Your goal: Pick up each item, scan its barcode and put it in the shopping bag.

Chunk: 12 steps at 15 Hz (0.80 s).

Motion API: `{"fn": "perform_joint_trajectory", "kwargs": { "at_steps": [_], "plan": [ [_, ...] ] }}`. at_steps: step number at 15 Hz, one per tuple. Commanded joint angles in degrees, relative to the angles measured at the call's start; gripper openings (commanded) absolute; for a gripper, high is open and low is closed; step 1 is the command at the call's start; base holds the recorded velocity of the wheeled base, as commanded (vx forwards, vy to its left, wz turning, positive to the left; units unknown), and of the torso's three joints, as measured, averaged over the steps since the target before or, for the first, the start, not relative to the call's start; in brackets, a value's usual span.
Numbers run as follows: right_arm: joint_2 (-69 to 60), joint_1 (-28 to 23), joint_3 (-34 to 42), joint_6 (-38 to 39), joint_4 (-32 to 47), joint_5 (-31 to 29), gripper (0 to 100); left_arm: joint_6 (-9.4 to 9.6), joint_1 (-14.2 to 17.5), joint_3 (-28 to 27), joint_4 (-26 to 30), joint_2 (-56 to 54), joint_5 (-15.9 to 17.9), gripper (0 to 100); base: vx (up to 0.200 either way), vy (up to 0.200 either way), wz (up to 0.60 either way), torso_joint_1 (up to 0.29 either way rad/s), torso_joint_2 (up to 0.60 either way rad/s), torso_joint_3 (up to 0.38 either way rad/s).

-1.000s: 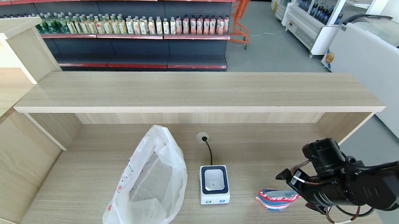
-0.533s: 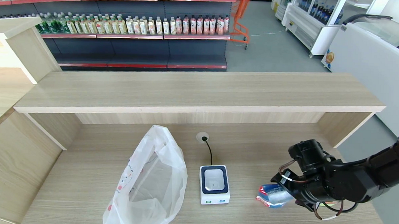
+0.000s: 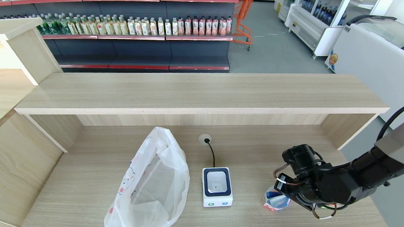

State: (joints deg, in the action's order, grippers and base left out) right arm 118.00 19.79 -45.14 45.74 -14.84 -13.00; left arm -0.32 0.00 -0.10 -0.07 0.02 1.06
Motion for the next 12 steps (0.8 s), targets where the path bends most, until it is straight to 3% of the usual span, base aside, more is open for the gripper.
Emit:
{"fn": "perform_joint_trajectory", "kwargs": {
  "at_steps": [1,3,7,12],
  "plan": [
    [1.53,0.17,0.32,-1.09,-0.72,-1.07,0,-0.03,0.0,0.01,-0.01,-0.02,-0.01,100,0.0,0.0,0.0,0.0,0.0,0.0],
    [-3.75,-0.36,0.49,-4.43,-0.9,0.34,0,-0.03,0.0,0.01,-0.01,-0.02,-0.01,100,0.0,0.0,0.0,0.0,0.0,0.0],
    [-19.3,-1.24,1.64,-15.15,1.3,15.46,0,-0.03,0.0,0.01,-0.01,-0.02,-0.01,100,0.0,0.0,0.0,0.0,0.0,0.0],
    [-28.09,-14.07,1.99,-33.43,1.39,54.48,0,-0.03,0.0,0.01,-0.01,-0.02,-0.01,100,0.0,0.0,0.0,0.0,0.0,0.0]
  ]
}}
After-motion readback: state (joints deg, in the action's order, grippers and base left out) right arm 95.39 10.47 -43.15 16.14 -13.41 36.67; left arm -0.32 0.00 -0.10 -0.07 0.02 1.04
